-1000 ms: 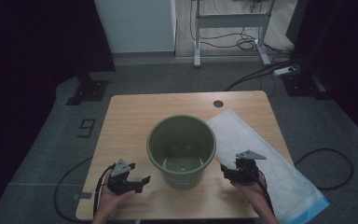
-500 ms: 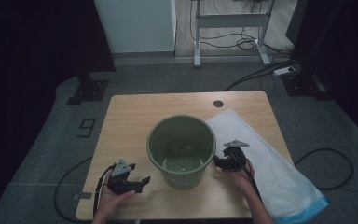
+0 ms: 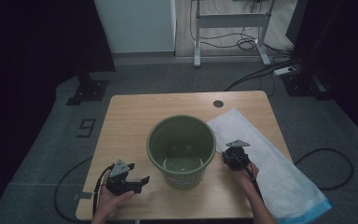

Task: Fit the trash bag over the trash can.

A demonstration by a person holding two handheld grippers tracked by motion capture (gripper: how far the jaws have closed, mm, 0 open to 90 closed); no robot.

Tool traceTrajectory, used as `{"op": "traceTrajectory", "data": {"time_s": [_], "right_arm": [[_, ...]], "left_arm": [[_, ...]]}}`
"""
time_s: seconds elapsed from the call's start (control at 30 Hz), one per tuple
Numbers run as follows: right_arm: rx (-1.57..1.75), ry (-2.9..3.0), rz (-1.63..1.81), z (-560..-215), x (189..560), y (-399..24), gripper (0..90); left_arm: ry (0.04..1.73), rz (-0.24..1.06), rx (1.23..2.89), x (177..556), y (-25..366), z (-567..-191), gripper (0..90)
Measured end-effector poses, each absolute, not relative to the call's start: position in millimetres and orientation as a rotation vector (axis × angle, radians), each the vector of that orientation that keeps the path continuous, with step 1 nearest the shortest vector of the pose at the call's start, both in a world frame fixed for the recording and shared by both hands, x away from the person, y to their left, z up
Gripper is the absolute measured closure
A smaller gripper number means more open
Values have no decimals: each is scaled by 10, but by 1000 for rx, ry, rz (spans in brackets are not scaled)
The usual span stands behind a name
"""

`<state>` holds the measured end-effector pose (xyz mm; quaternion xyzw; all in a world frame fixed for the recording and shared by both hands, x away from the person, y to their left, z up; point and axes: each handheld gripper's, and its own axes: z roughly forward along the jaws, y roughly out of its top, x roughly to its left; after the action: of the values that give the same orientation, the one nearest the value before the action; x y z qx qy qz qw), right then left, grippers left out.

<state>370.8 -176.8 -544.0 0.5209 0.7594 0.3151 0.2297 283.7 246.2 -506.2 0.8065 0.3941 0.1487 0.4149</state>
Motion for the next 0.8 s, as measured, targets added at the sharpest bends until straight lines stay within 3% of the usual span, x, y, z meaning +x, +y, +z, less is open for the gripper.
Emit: {"op": "traceTrajectory", "data": {"time_s": [0.03, 0.33, 0.8], "right_arm": [[1433, 2086, 855, -5438, 3705, -1793, 883], [1384, 2006, 1017, -5210, 3546, -2064, 895], [1294, 1844, 1257, -4390, 3284, -2312, 895]], "left_arm": [[990, 381, 2024, 2832, 2463, -5052, 144], [968, 439, 1981, 2754, 2449, -4836, 152], [940, 488, 1909, 2636, 2384, -4283, 175]]}}
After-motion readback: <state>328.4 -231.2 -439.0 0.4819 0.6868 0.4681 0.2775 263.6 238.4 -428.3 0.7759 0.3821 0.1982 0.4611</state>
